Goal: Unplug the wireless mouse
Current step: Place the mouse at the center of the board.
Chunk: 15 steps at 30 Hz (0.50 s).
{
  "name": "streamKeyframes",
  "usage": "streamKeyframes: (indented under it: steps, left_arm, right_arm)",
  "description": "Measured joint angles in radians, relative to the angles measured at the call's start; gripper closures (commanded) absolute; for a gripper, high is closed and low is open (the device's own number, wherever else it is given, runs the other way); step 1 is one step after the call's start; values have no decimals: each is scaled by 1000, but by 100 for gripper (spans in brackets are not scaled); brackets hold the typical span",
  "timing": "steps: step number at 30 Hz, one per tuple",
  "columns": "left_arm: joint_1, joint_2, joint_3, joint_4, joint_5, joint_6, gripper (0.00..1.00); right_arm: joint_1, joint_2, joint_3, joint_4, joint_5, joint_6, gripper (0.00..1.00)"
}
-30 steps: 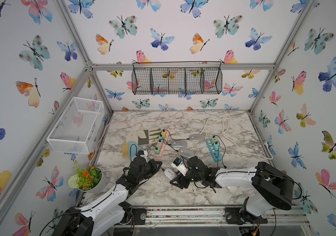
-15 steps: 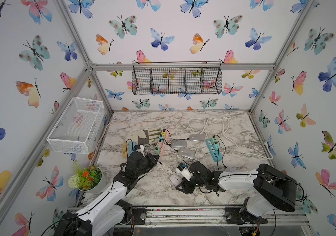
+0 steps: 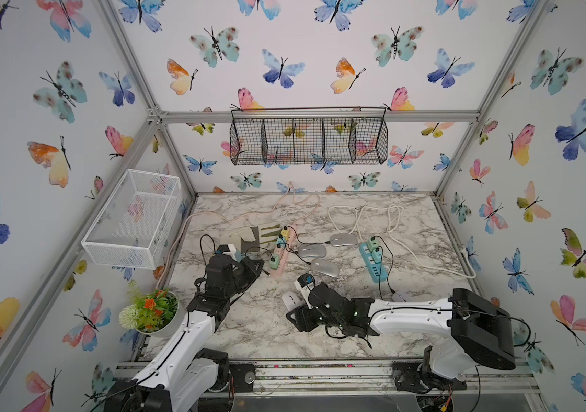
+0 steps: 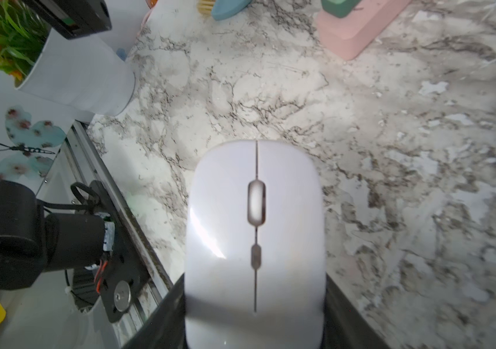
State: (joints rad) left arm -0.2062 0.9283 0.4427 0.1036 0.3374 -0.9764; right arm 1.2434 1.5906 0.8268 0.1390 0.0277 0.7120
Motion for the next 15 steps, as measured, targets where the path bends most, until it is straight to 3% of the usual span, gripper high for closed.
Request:
streamKeyframes:
  steps: [8, 15]
  left_arm:
    - [142, 31, 68, -88, 151, 63, 100]
    - [196, 33, 76, -159, 235, 95, 100]
  right_arm:
    - [59, 187, 161, -60, 60, 125, 99]
    - [106, 335, 315, -98, 90, 197, 99]
